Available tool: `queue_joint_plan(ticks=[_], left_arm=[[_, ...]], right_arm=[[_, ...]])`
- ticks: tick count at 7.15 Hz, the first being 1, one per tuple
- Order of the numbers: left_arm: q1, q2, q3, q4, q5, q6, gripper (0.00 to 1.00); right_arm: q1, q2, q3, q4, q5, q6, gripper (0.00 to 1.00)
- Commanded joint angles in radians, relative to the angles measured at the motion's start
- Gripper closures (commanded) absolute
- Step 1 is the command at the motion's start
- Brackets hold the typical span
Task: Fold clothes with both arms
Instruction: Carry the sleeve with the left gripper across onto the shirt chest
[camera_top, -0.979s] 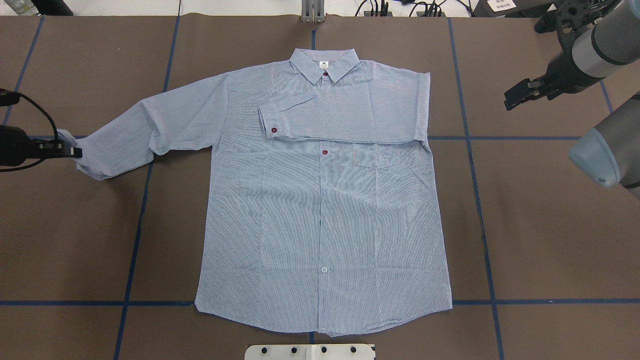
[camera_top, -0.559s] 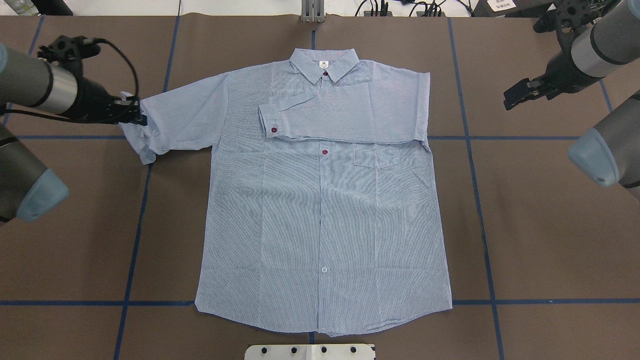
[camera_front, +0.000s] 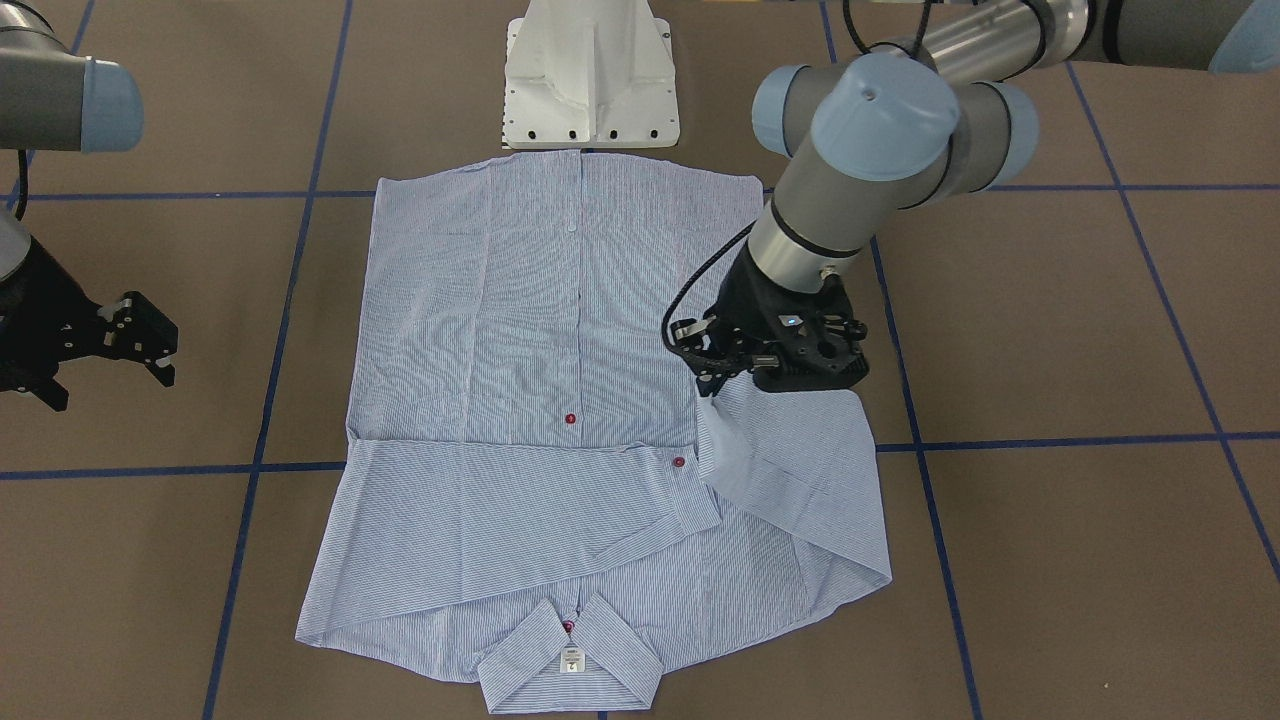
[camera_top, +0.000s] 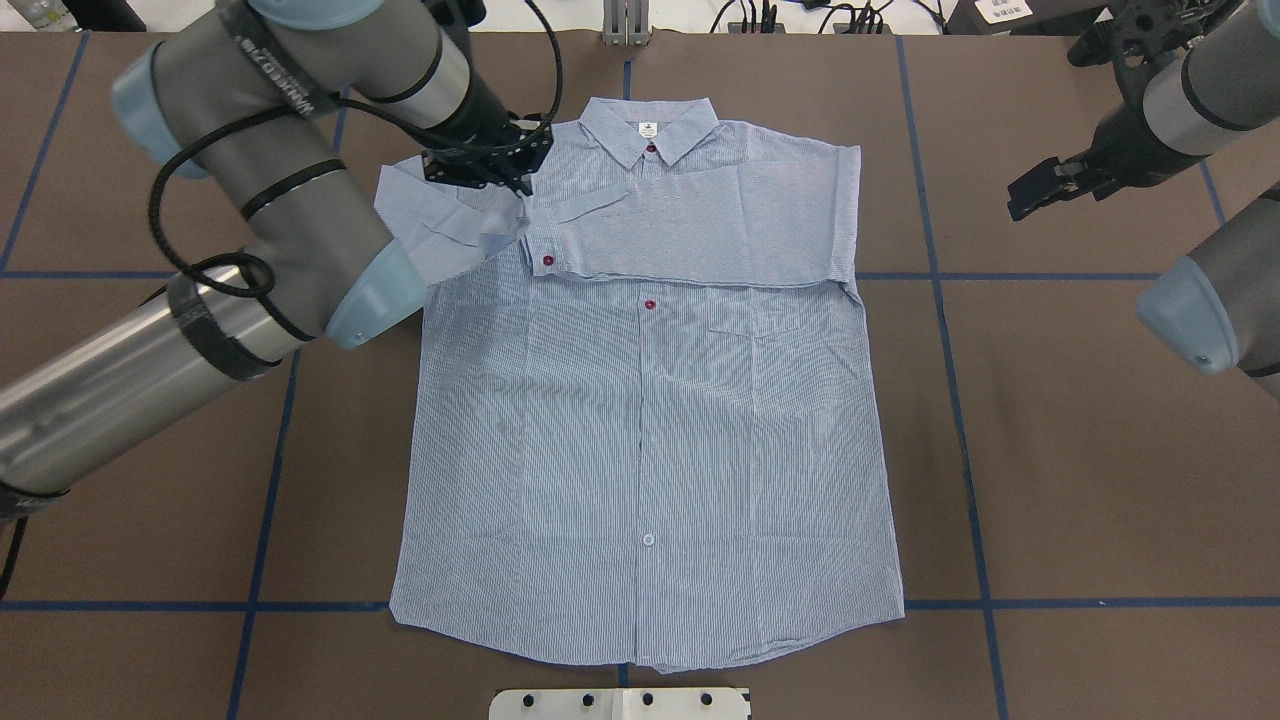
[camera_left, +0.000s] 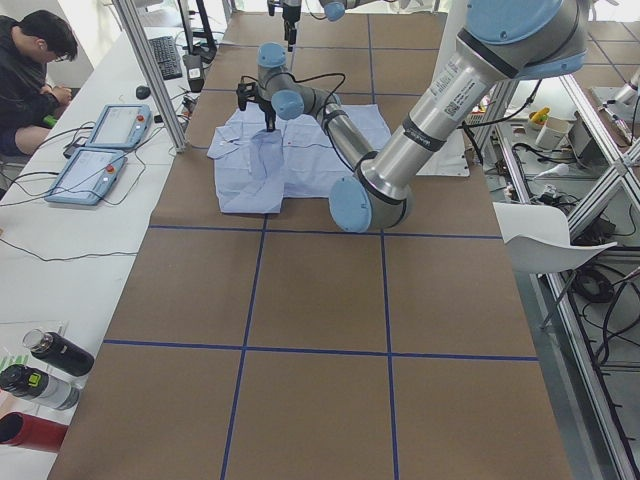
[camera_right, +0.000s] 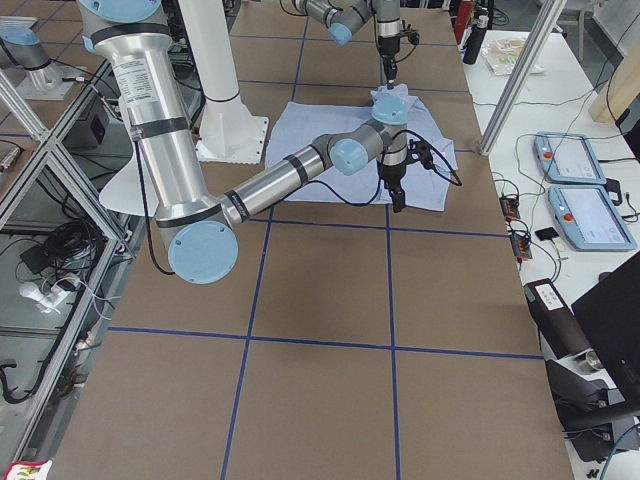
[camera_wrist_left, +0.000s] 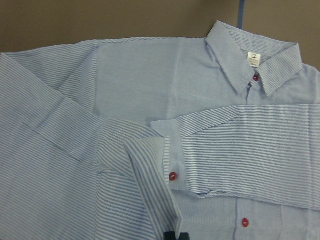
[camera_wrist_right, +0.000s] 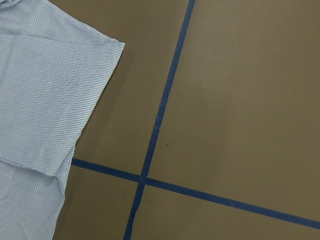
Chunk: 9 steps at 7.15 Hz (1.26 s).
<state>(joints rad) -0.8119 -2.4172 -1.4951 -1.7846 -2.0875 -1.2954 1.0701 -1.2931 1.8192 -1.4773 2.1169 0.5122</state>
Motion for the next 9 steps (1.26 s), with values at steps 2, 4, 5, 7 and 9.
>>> queue_joint_plan(ticks=[2, 4, 5, 7, 9], left_arm=[[0.023, -0.187, 0.148, 0.001, 0.021, -0.087, 1.0], [0.02, -0.224, 0.142, 0.001, 0.015, -0.129, 1.0], [0.023, -0.227, 0.144, -0.006, 0.015, -0.16, 1.0], [0.058, -0.217, 0.154, -0.007, 0.032, -0.17, 1.0], [0.135, -0.221, 0.208, -0.06, 0.125, -0.23, 0.65]], right_arm=[[0.001, 0.0, 0.0, 0.0, 0.0, 0.0, 0.0], [0.001, 0.002, 0.0, 0.0, 0.0, 0.0, 0.0], [0.001, 0.002, 0.0, 0.0, 0.0, 0.0, 0.0], [-0.001, 0.002, 0.0, 0.0, 0.0, 0.002, 0.0], [-0.001, 0.002, -0.001, 0.0, -0.002, 0.002, 0.0]])
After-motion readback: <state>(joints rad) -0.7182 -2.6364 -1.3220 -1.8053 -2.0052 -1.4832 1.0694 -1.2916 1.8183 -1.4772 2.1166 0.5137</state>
